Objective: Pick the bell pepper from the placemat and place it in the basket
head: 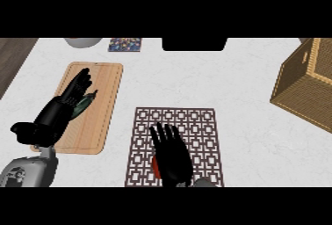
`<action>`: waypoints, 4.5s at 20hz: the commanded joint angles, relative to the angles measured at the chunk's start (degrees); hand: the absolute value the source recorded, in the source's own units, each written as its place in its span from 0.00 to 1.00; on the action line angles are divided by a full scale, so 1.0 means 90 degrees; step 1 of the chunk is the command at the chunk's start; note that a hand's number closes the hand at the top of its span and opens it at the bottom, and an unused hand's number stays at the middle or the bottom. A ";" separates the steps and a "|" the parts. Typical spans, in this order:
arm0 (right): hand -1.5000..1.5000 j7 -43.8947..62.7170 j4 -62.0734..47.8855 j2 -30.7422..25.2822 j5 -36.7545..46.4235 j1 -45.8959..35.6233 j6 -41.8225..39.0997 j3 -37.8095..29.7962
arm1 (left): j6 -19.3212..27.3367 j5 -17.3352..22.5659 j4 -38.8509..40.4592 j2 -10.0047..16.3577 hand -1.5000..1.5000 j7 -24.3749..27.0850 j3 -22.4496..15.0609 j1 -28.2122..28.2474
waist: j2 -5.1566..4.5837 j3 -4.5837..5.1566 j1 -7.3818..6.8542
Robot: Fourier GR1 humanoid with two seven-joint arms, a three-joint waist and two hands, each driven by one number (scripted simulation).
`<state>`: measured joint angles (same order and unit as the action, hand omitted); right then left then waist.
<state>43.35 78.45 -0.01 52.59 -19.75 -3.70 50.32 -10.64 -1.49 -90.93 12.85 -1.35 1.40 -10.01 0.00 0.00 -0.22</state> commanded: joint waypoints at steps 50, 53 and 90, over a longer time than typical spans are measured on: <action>1.00 0.1145 0.5304 -0.1392 -0.0140 0.1081 0.2133 -0.2551 | -0.0211 -0.0162 0.0152 -0.0222 0.50 0.0212 0.0309 0.0095 | 0.0022 0.0006 0.0100; 1.00 0.1493 0.5559 -0.1673 -0.0440 0.0757 0.1411 -0.3383 | -0.0120 -0.0349 -0.0029 -0.0321 0.50 0.0111 0.0126 0.0091 | 0.0010 0.0004 0.0047; 1.00 -0.2333 -0.1096 -0.3425 -0.2106 -0.1739 0.2277 -0.8189 | -0.0377 -0.0272 -0.0214 -0.0309 0.50 -0.0009 0.0319 0.0150 | -0.0011 -0.0002 -0.0030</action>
<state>28.82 75.07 -30.31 35.47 -36.02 14.39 -21.62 -12.76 -4.93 -91.94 9.23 -1.96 3.37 -9.98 -0.10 -0.01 -0.30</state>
